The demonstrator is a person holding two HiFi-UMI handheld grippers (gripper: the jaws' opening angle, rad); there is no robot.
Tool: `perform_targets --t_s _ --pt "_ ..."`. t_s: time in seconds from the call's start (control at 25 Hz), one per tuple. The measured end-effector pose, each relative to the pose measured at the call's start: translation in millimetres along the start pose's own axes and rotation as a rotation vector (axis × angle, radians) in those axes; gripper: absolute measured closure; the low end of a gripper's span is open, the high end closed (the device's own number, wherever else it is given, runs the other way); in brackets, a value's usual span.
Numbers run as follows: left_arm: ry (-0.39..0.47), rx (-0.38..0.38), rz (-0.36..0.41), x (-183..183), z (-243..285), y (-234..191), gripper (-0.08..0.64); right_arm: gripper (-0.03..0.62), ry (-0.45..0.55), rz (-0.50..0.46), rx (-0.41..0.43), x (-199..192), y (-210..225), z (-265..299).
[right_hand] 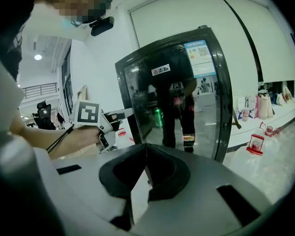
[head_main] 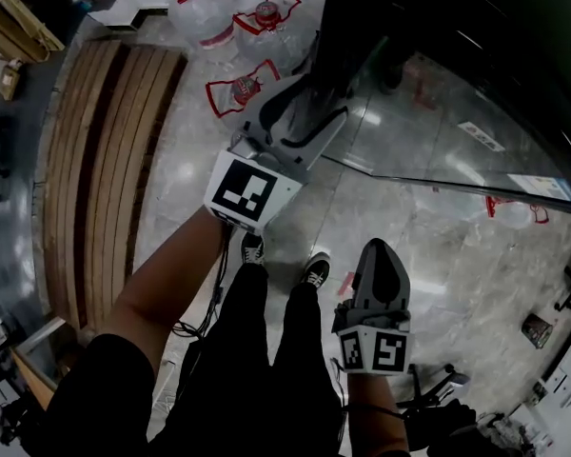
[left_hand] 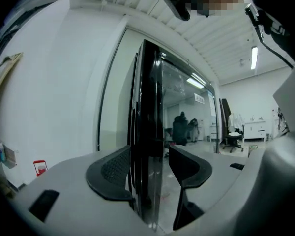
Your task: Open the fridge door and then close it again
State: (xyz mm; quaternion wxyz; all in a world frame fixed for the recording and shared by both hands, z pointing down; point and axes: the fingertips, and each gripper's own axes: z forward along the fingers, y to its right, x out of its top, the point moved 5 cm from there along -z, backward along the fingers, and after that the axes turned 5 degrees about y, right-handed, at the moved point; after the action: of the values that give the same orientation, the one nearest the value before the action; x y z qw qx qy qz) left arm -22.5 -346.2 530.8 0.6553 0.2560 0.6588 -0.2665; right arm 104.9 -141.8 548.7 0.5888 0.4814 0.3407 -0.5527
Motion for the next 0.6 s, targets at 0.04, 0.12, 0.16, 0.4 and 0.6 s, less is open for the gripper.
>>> perform_targets --t_s 0.04,0.12,0.16,0.4,0.6 --pt "0.010 -0.003 0.002 2.2 4.1 -1.2 0.322 0.577 -0.003 0.000 -0.003 -1.5 1.7 -0.4" --pt "0.024 -0.015 0.018 4.8 7.8 -1.8 0.316 0.577 -0.004 -0.002 -0.011 -3.0 5.7 -1.3" --pt "0.028 -0.016 0.027 4.7 7.4 -1.7 0.318 0.577 -0.006 -0.001 -0.014 -3.6 8.0 -1.3" --pt "0.023 0.019 0.023 1.5 5.9 0.2 0.318 0.577 0.000 0.013 -0.023 -8.1 16.2 3.3" --pt "0.031 0.071 -0.006 2.7 -0.8 2.8 0.370 0.577 -0.005 0.021 -0.016 -12.3 14.8 -0.1"
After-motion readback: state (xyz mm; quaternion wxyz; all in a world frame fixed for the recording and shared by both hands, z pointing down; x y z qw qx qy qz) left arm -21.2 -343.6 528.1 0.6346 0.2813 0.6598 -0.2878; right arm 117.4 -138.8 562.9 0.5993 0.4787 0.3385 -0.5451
